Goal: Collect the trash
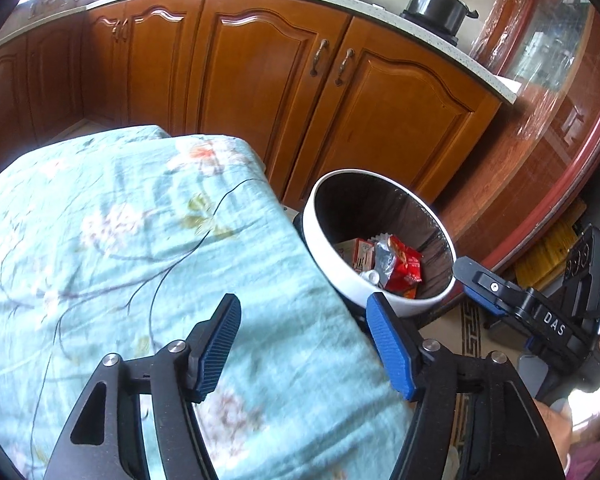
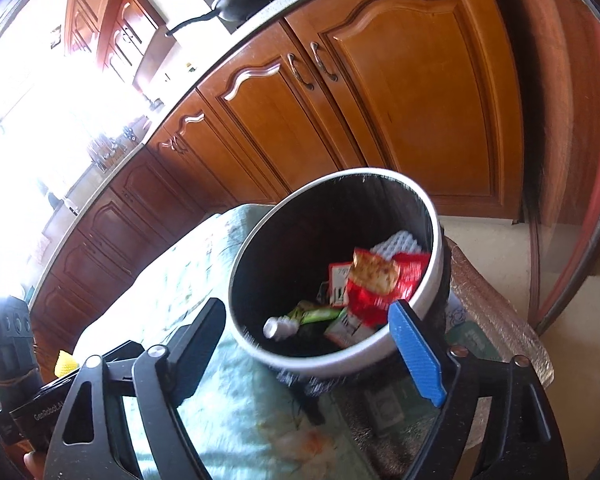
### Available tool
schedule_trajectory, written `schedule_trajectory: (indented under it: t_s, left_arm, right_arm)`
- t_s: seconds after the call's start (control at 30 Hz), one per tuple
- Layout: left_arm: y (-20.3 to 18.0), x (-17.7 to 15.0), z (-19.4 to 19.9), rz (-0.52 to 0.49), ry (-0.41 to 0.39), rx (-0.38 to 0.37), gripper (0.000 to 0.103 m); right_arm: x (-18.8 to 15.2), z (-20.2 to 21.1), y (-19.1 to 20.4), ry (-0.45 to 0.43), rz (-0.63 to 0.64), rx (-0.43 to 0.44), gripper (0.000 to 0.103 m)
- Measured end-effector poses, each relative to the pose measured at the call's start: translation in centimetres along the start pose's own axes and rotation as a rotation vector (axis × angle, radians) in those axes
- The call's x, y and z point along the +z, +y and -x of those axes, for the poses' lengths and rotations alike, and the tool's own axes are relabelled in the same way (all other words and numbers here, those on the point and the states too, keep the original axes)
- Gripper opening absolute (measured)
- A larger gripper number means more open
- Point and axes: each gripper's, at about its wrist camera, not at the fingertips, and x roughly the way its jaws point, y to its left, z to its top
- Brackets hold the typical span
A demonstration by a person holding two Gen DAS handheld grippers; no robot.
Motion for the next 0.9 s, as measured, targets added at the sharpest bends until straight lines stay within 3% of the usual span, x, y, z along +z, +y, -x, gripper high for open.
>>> schedule_trajectory:
  t_s: [0.47, 0.7, 0.77, 0.9]
  left_arm:
    - [2.6, -6.0, 7.2, -0.001, -0.107, 0.062, 0.074]
    - [3.3, -7.0, 13.1, -0.027, -0.281, 0.113, 0.085]
    - [3.3, -7.8, 14.6, -0.036, -0.338, 0.145, 0.102]
    - [2.9, -10.2, 16.3, -0.071, -0.445, 0.234, 0.102]
  right_arm:
    - [-6.2, 4.4, 6.0, -0.155, 0.116, -0.037, 0.093]
    - [-5.8, 7.3, 10.3, -0.276, 0.249, -0.048, 0.103]
    - [-6.0, 8.3, 11.4, -0.324, 0.283, -0.043, 0.103]
    - [-7.5, 8.7, 12.7, -0.409, 0.336, -0.048, 0.103]
